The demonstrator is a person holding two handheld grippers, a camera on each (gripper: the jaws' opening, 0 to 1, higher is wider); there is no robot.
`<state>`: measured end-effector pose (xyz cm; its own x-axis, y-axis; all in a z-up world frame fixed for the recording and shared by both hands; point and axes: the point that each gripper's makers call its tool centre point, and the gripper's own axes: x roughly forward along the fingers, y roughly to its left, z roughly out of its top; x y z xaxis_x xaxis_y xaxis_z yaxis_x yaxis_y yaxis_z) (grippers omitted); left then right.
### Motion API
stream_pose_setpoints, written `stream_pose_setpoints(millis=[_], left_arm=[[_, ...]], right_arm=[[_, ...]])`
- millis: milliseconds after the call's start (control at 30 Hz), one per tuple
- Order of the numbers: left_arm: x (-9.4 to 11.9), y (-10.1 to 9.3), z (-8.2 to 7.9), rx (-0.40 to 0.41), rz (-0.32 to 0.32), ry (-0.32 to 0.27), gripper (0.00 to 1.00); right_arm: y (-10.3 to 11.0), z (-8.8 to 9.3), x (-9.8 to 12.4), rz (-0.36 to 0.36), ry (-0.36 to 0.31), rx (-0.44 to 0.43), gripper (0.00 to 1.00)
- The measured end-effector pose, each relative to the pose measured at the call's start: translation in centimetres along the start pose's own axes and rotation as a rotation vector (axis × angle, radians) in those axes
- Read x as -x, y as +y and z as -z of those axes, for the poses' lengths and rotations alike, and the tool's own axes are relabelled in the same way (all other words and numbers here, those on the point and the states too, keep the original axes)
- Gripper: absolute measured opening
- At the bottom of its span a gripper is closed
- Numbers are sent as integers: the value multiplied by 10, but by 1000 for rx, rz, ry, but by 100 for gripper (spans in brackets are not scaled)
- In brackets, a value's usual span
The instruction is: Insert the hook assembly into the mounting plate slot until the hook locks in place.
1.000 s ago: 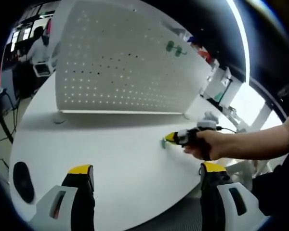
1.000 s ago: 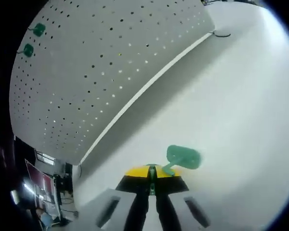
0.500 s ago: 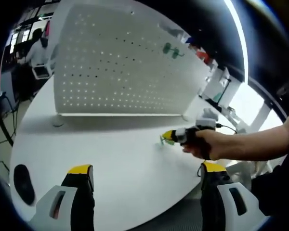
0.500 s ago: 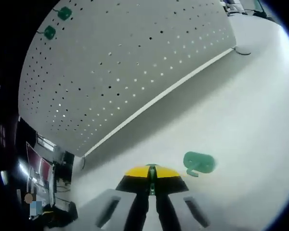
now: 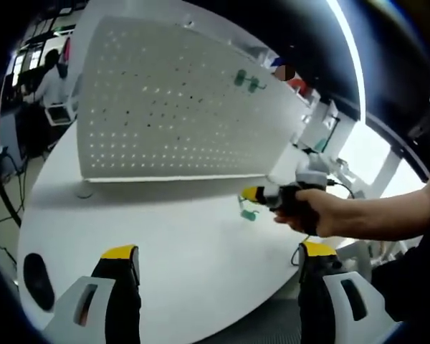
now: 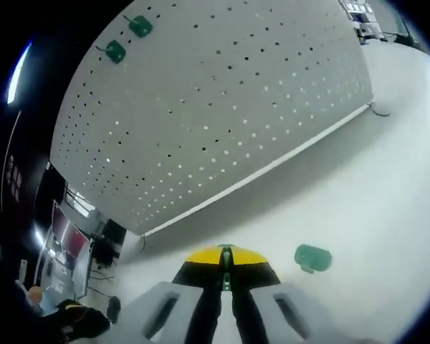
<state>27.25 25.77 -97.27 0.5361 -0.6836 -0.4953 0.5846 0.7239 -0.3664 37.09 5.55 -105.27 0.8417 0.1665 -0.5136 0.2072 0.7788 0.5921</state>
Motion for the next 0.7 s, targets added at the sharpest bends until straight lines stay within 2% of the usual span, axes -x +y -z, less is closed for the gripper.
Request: stream_pose_setpoints(millis=[33, 400, 500, 700], left_arm=[[0, -1, -1, -2, 3, -3, 93], [-4, -8, -15, -17, 13, -26, 93], [-7, -11, -23, -11, 26, -46, 93], [-16, -17, -34, -59, 35, -38, 92]], right_arm=[[3, -2, 2, -11, -7, -22, 0], [27, -21, 23, -74, -65, 100, 0], [31, -24, 28, -86, -70, 78, 0], [58, -25, 44, -154, -93, 155, 0]])
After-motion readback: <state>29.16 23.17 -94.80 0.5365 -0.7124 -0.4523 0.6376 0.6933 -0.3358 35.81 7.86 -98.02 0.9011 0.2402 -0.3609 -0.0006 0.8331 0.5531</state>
